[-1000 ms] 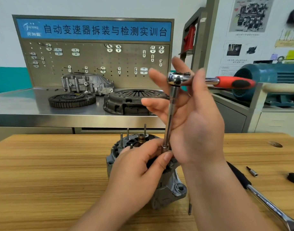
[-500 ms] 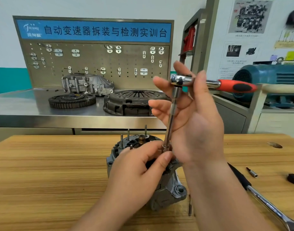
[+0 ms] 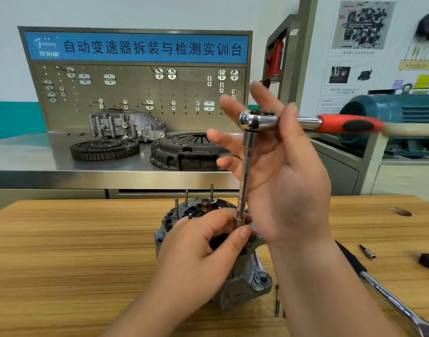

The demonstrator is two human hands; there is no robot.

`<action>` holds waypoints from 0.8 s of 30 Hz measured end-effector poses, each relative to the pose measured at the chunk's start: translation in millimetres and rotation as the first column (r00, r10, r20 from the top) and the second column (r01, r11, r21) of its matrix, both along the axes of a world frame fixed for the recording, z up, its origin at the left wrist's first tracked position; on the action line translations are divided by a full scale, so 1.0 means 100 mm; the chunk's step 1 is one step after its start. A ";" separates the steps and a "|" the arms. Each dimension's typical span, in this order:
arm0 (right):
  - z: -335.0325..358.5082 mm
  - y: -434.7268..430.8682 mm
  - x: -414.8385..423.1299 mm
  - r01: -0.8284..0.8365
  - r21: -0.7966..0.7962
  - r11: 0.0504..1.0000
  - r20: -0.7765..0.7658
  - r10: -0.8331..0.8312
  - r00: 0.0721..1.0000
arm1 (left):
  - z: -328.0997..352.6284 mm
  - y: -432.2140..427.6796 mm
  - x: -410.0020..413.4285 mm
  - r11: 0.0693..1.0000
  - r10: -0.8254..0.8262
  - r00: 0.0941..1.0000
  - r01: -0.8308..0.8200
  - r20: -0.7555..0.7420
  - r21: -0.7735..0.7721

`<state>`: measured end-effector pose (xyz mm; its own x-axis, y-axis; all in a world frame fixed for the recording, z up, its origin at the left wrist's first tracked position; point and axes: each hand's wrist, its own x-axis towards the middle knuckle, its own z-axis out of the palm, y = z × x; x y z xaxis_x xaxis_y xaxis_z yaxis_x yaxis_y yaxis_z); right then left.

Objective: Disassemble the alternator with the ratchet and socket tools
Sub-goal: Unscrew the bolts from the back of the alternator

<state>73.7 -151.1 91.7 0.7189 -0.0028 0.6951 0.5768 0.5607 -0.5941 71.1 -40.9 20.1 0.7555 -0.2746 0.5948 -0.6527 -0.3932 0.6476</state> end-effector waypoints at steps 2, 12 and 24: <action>-0.01 0.01 0.00 0.017 -0.025 1.000 -0.021 -0.018 1.000 | 0.01 0.00 0.00 1.000 0.001 1.000 -0.001 -0.013 -0.002; -0.01 0.01 -0.01 0.173 -0.059 0.983 0.104 -0.166 0.981 | 0.00 0.01 0.02 0.998 0.023 0.999 -0.025 -0.038 -0.062; -0.01 -0.01 0.00 0.295 -0.096 0.951 0.185 -0.274 0.944 | 0.01 -0.01 0.02 0.995 0.025 0.997 -0.033 -0.079 -0.092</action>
